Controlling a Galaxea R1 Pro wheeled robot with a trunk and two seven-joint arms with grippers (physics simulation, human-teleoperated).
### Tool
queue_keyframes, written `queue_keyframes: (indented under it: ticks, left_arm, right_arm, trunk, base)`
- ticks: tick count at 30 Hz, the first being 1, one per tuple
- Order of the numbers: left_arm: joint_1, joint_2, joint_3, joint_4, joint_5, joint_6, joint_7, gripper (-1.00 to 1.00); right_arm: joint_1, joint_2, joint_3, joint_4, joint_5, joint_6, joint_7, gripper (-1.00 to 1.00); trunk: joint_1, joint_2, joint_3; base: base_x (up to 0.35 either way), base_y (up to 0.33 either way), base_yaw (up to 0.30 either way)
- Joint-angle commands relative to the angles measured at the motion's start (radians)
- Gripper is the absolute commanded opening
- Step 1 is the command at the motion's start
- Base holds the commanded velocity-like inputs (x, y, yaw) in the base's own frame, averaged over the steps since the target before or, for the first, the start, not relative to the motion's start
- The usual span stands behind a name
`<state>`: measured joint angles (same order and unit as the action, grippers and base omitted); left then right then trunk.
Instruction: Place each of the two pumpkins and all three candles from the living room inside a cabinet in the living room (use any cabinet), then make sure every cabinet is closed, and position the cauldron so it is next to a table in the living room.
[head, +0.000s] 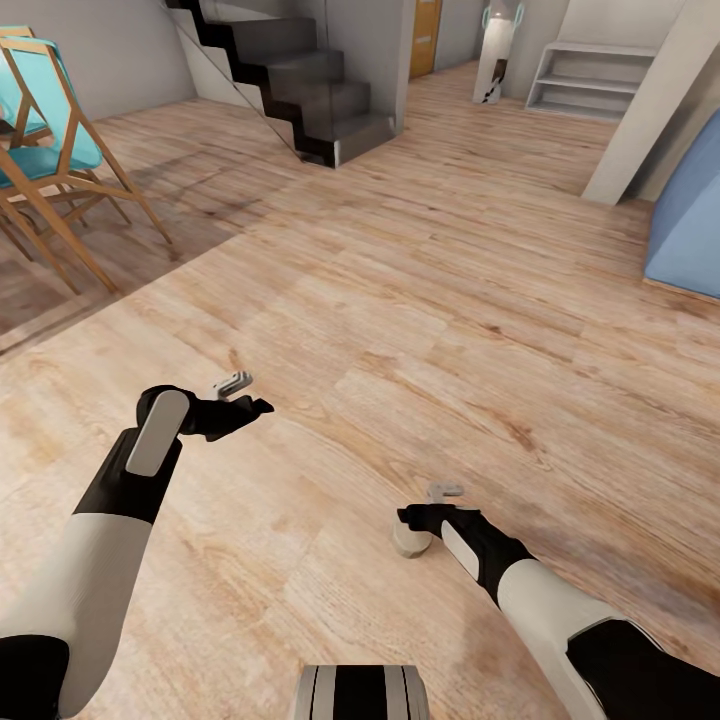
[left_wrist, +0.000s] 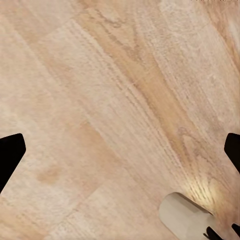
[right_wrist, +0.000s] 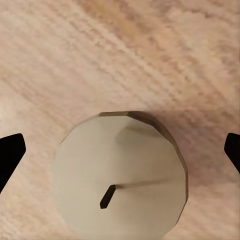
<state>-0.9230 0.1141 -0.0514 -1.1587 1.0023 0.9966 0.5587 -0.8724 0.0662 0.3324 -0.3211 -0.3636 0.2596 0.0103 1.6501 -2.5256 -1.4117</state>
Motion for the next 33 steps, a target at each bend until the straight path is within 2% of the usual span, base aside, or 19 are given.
queue_keyframes:
  ticks: [1,26,31,33]
  left_arm:
    - [0.000,0.001,-0.002,-0.001,0.010,0.000,0.010,1.00]
    - [0.000,0.001,0.001,-0.005,0.010,0.002,0.010,1.00]
    - [0.000,0.001,0.001,-0.005,0.010,0.002,0.010,1.00]
    - [0.000,0.001,0.000,-0.006,0.010,0.002,0.010,1.00]
  right_arm:
    - [0.000,0.000,0.004,-0.001,-0.002,0.005,0.000,1.00]
    - [0.000,0.001,0.004,-0.001,0.008,0.006,0.000,1.00]
    - [0.000,0.001,0.004,-0.001,0.008,0.006,0.000,1.00]
    - [0.000,0.001,0.004,-0.001,0.008,0.006,0.000,1.00]
  trunk:
    - [0.000,0.000,-0.001]
    - [0.000,0.000,-0.001]
    - [0.002,-0.001,-0.020]
    - [0.002,-0.001,-0.020]
  base:
    - [0.000,0.000,0.000]
    - [0.000,0.000,0.000]
    - [0.000,0.000,0.000]
    - [0.000,0.000,0.000]
